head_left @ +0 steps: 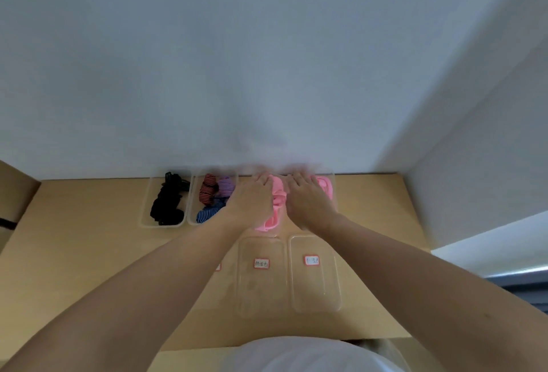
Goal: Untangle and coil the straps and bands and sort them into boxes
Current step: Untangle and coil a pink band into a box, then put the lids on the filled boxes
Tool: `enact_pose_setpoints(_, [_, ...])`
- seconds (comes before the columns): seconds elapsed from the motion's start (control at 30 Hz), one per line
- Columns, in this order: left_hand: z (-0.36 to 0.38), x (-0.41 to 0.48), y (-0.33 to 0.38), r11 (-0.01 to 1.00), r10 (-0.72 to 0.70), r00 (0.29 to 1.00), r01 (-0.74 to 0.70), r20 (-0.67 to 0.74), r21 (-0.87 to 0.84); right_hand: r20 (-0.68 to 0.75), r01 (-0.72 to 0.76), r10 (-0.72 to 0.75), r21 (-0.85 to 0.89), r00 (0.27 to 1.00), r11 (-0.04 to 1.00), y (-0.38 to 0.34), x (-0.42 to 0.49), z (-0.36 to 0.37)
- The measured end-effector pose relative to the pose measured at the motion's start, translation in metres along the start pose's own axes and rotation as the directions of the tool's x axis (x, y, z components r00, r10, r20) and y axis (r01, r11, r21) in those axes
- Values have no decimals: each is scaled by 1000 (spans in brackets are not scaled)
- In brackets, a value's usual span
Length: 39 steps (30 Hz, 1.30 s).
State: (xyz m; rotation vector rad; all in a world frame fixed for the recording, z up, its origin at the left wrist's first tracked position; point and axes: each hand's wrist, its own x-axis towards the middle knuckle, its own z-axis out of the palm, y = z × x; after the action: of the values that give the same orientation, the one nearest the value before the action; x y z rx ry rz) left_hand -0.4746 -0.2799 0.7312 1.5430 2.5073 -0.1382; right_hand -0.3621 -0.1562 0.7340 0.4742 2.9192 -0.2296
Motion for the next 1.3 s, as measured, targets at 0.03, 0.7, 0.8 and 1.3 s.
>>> enact_pose_setpoints(0.03, [-8, -4, 6, 999, 17, 999, -18, -30, -34, -17, -12, 11, -2, 1000, 1000, 5, -5, -4])
enact_pose_setpoints(0.7, [26, -120, 173, 229, -490, 792, 521, 365, -822, 212, -441, 408, 640, 888, 629, 65, -189, 17])
enact_pose_setpoints(0.8, [52, -142, 186, 15, -488, 702, 600, 518, -800, 355, -503, 447, 820, 821, 273, 56, -218, 36])
enact_pose_setpoints(1.3, [72, -133, 192, -51, -520, 656, 615, 546, -787, 597, -570, 402, 797, 694, -200, 30, -216, 68])
